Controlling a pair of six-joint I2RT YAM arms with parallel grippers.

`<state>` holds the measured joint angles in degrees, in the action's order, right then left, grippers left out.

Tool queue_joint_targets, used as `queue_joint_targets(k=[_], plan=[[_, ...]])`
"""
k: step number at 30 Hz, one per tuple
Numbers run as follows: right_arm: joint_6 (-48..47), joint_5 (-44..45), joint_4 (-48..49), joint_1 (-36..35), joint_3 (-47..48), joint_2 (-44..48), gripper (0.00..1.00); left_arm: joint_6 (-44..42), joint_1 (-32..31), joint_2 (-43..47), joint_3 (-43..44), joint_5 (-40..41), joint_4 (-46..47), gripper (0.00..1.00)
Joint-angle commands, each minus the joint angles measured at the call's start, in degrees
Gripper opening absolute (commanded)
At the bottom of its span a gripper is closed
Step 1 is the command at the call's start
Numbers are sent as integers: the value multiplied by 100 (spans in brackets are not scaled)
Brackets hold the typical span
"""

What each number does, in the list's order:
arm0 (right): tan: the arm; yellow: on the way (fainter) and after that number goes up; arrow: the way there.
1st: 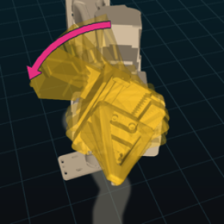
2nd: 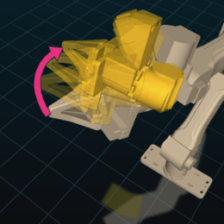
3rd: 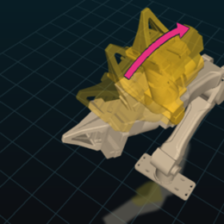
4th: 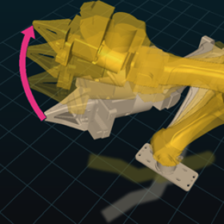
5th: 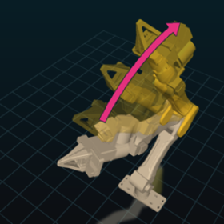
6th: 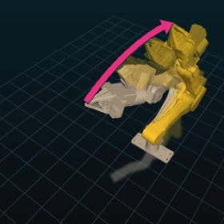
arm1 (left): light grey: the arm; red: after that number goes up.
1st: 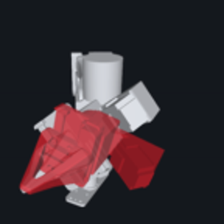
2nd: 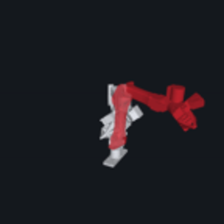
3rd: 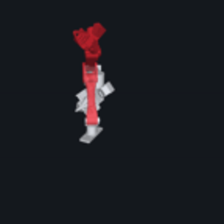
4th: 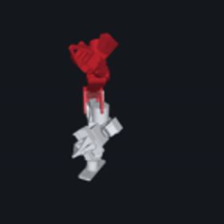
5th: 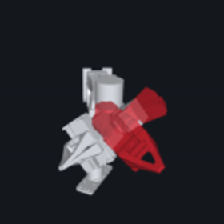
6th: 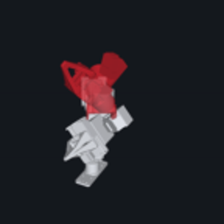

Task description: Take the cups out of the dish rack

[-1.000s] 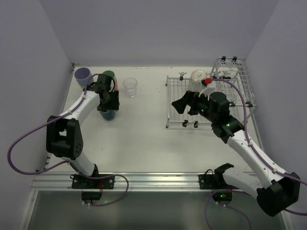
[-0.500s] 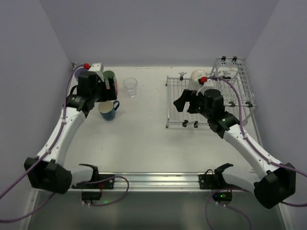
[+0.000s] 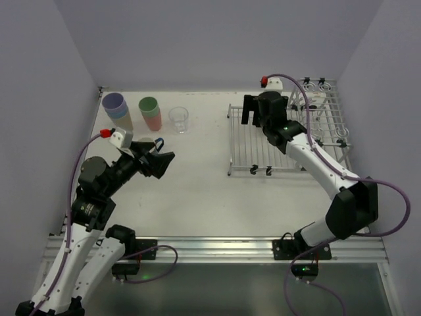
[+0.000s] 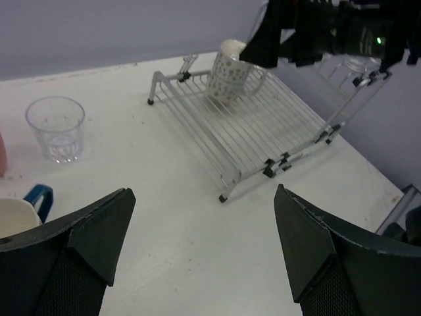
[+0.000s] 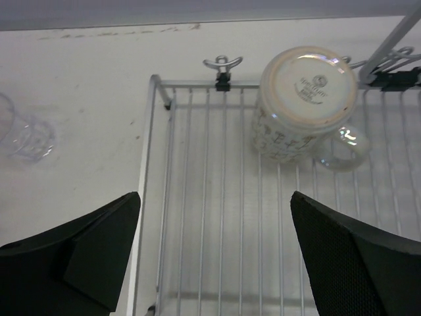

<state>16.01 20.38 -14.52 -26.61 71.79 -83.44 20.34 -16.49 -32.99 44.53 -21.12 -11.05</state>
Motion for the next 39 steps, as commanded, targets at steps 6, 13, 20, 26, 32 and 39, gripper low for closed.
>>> queue_joint_targets(k=[6,13,20,26,32,39], plan=[[-546,2224,-367,191,1669,-1453,99,-486,-1004,425,-499,590,-239,95],[-380,2471,-639,525,2409,-2246,99,-575,-1944,540,-516,1039,-363,95],[-81,2059,-833,666,2682,-2642,99,-592,-2376,434,-507,1146,-380,95],[323,1505,-815,885,2639,-2704,99,-592,-2455,346,-507,1198,-372,95],[412,994,-639,1053,2533,-2748,99,-592,-2447,285,-507,1198,-363,95],[517,678,-622,1202,2568,-2915,99,-601,-2403,206,-516,1190,-337,95]])
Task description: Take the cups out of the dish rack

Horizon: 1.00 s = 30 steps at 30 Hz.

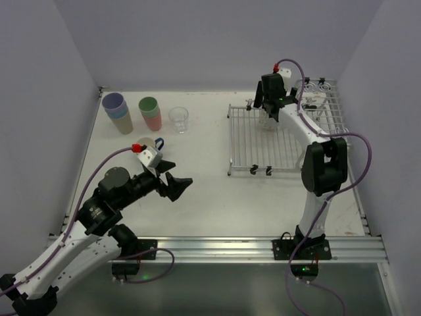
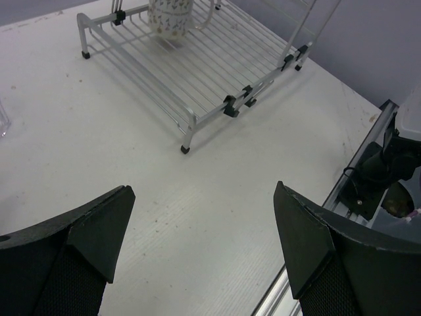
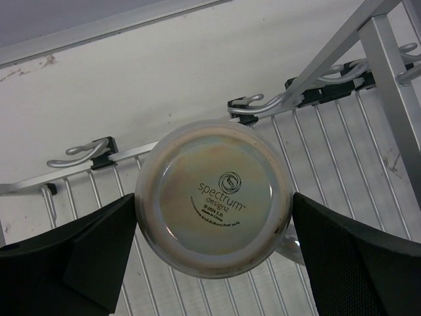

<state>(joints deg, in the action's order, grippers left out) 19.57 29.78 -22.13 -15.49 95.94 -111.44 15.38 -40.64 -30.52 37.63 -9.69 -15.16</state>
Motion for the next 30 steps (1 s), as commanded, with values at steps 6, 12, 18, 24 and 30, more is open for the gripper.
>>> queue_joint_targets(k=[6,12,18,24,30], plan=[[214,-596,244,177,179,-291,99,-96,65,-103,175,29,83,95],[82,-789,569,169,126,-378,99,-105,162,-173,166,20,83,94],[38,-938,429,177,346,-528,99,-87,311,-226,157,3,109,95],[-67,-755,1217,-59,-486,182,45,-26,487,-323,166,-76,153,94],[-199,-386,1851,-402,-1094,1053,39,185,601,-542,157,-182,223,93]])
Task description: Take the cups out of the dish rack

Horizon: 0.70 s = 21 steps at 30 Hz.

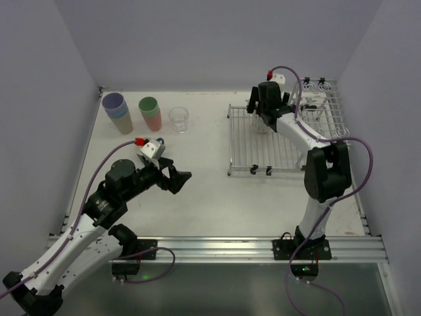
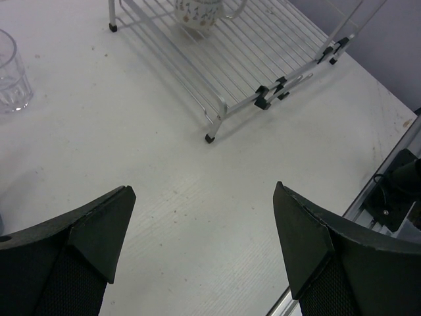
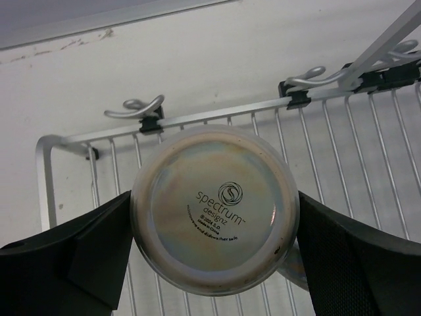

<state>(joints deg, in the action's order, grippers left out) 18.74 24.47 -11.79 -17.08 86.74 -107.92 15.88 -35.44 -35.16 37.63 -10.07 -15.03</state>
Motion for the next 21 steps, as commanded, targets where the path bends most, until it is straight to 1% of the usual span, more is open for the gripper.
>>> queue_joint_targets(k=[1,6,8,11,12,13,14,15,16,17,20,21], plan=[[-116,146,862,-260,-236,876,39,204,81,-96,157,-162,245,93],[50,41,1012,-305,-693,1404,39,529,81,-211,254,-22,465,93],[94,-12,1117,-313,-964,1693,39,696,81,-263,228,-109,667,93],[200,-179,1144,-313,-1237,2002,39,1101,81,-447,17,-338,1360,92],[270,-249,1144,-313,-1299,2229,39,1302,81,-613,-44,-417,1910,92],[322,-337,1144,-305,-1343,2353,39,1408,73,-728,-158,-470,2142,91],[367,-555,1144,-313,-1431,2476,39,1496,72,-843,-220,-566,2388,91],[515,-705,1144,-313,-1467,2712,39,1671,72,-1113,-264,-784,2956,90],[603,-855,1144,-313,-1519,2837,39,1777,72,-1255,-326,-865,3223,89],[831,-1161,1144,-313,-1633,2951,39,1865,64,-1405,-352,-918,3713,89],[1287,-1654,1415,-305,-1940,3425,39,2147,37,-1985,-353,-1146,4514,89],[1403,-1960,1503,-313,-2037,3548,39,2226,29,-2291,-300,-1199,4639,89]])
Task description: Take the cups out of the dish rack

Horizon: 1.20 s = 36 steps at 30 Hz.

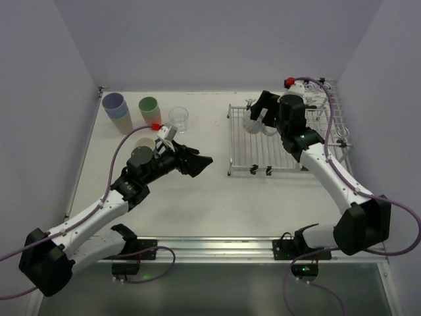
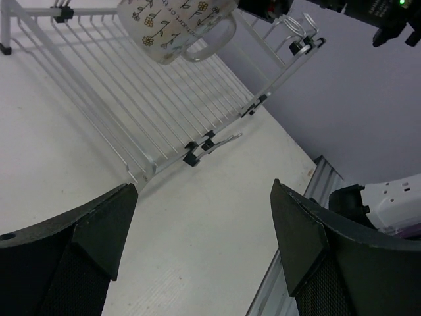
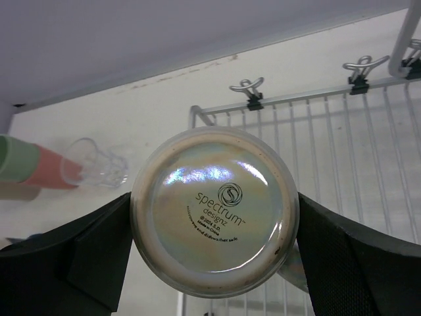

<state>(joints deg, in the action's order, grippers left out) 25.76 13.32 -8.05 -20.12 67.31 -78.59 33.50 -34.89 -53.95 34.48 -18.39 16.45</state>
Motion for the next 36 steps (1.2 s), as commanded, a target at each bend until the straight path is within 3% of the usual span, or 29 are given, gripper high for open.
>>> queue_joint_targets(k=[1,8,18,28,36], plan=[[824,-979,1209,-1,-173,834,39,482,-35,-571,154,-402,1589,89],[1659,-1841,1807,113,-885,1670,38,430,-123,-1643,726,-516,2178,90],[2205,-2659,2132,298,-1369,2136,37,386,-123,-2882,1508,-639,2591,91],[2890,-3441,2721,342,-1738,1979,37,948,-132,-3156,1492,-876,3505,90],[3321,-3775,3169,342,-1879,1715,36,1299,-132,-3086,1360,-876,4085,79]])
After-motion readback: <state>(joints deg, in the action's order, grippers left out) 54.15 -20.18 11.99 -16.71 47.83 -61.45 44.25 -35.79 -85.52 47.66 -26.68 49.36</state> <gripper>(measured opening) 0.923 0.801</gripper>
